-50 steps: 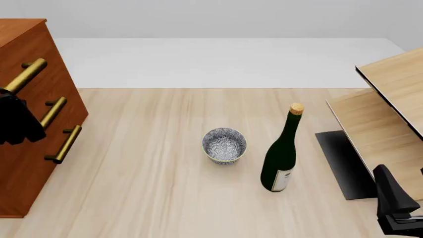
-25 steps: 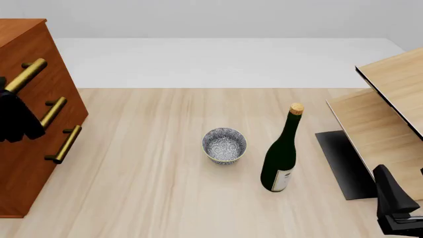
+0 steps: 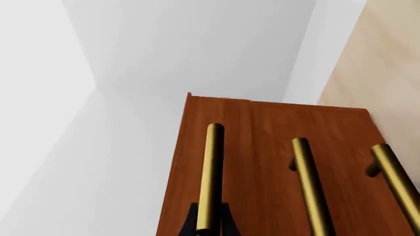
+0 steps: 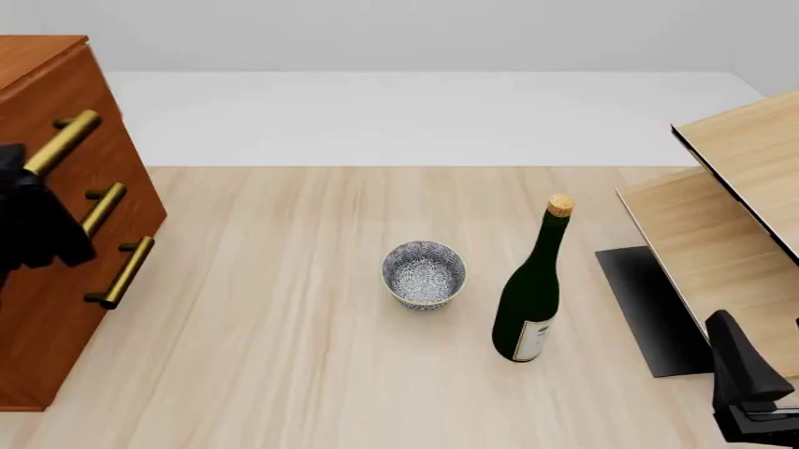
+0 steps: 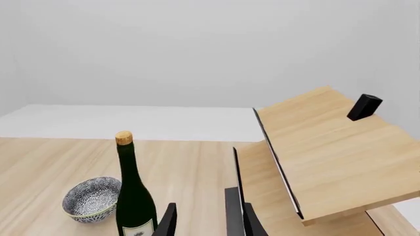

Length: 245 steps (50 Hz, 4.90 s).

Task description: Close the bottom drawer of the cabinet and open the top drawer.

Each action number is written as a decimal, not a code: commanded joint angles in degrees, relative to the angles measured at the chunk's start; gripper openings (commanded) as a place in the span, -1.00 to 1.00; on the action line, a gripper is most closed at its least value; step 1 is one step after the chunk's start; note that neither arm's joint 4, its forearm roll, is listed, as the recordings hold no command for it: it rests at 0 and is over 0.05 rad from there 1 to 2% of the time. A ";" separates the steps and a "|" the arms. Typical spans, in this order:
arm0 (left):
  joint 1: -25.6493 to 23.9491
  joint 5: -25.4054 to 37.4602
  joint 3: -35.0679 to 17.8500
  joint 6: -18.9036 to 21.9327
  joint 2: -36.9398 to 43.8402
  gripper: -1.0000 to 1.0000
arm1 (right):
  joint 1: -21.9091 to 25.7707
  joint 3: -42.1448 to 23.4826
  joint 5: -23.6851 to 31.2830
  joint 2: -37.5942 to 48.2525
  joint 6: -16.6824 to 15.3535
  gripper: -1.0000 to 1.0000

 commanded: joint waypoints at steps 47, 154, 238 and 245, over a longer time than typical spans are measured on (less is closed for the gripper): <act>-12.39 -1.62 3.06 4.12 -2.43 -1.00 | -0.44 -0.26 0.12 -0.02 0.85 1.00; -18.02 4.09 3.04 2.36 -7.41 1.00 | -0.14 -0.68 0.25 -0.02 1.34 1.00; -28.13 48.36 -34.29 -39.26 -16.68 1.00 | -0.02 -0.90 0.22 -0.03 1.95 1.00; -27.74 58.72 -44.16 -51.51 -14.89 1.00 | 0.15 -0.88 0.22 -0.03 1.93 1.00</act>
